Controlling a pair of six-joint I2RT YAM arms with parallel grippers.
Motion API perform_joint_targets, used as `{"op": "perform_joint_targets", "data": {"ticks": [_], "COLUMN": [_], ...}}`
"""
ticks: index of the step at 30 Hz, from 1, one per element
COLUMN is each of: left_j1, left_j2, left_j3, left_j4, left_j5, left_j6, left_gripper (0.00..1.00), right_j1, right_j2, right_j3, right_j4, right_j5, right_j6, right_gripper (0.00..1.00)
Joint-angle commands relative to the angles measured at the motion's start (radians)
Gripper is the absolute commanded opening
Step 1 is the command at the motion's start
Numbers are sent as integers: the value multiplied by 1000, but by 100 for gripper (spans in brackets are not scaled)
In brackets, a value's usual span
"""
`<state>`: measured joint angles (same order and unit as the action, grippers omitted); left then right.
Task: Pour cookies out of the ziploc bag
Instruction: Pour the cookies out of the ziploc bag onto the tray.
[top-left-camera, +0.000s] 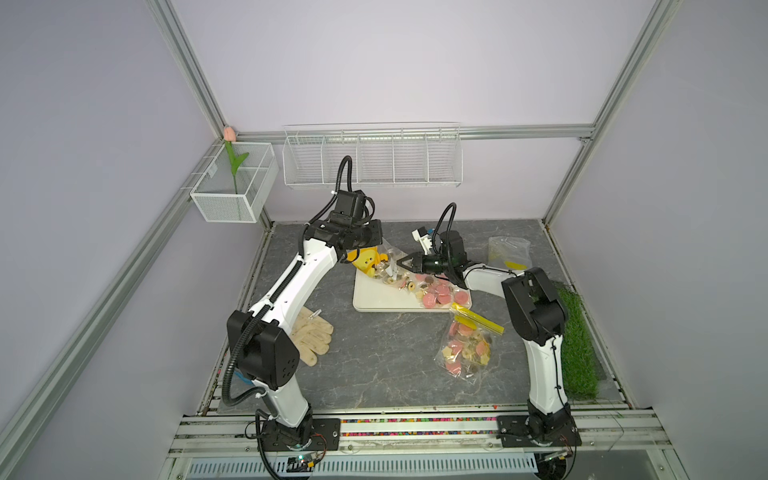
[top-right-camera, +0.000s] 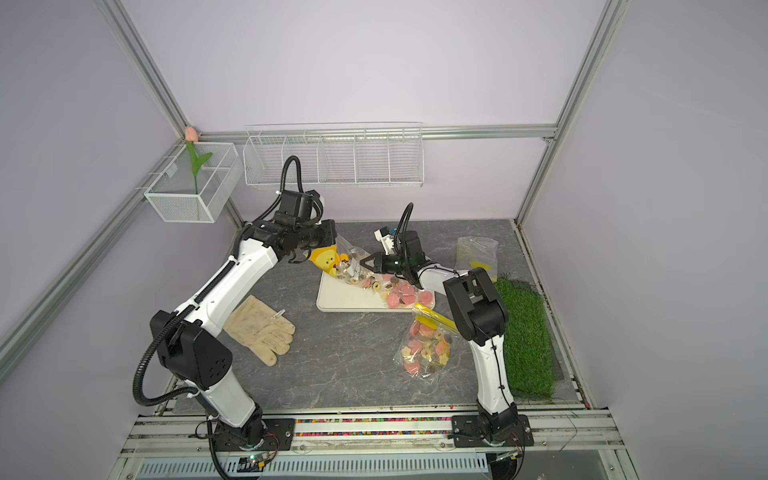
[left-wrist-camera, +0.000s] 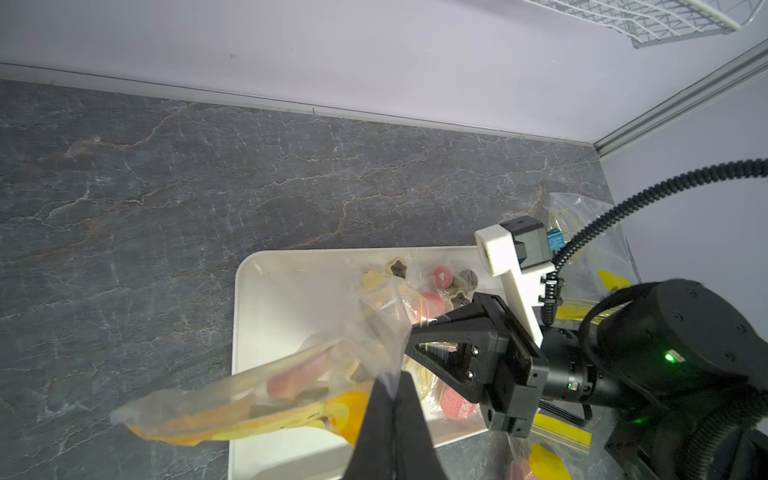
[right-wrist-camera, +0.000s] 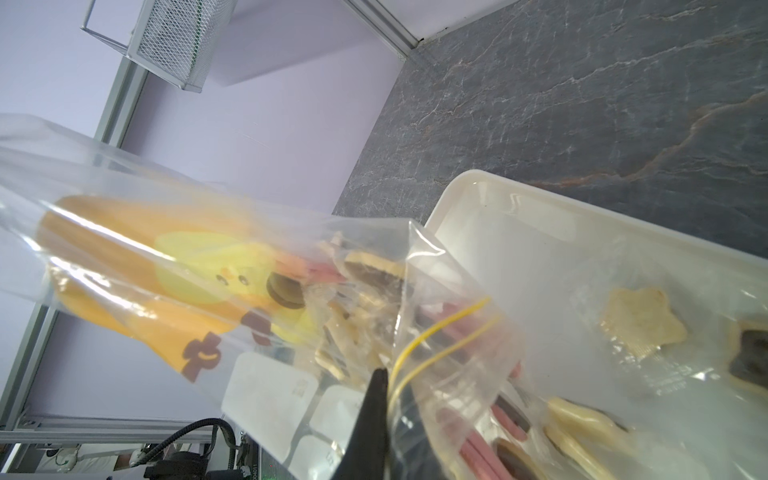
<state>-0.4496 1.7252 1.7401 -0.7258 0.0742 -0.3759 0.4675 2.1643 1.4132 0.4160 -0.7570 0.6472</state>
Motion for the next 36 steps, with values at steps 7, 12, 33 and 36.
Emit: {"op": "perform_joint_targets", "data": {"ticks": [7,12,33,36], "left_j1": [9,9,-37,-50], "left_j2": [-67,-83,-14,7], "left_j3": [-51,-103,-146,-124], "left_j4": [5,27,141,141], "left_j5": [-58,-52,59,63], "left_j6": [39,24,-94,-96], "left_gripper": [0,0,0,0], "right_j1": [25,35,-61,-80], "right_j2": [79,88,-96,-112], "right_j3": [53,59,-179,-196], "right_j4": [-100,-125,-167,-169], "right_j5": [-13,-10,128,132], "right_j6": [-9,-25,-95,-99], "right_gripper": [7,7,7,7]}}
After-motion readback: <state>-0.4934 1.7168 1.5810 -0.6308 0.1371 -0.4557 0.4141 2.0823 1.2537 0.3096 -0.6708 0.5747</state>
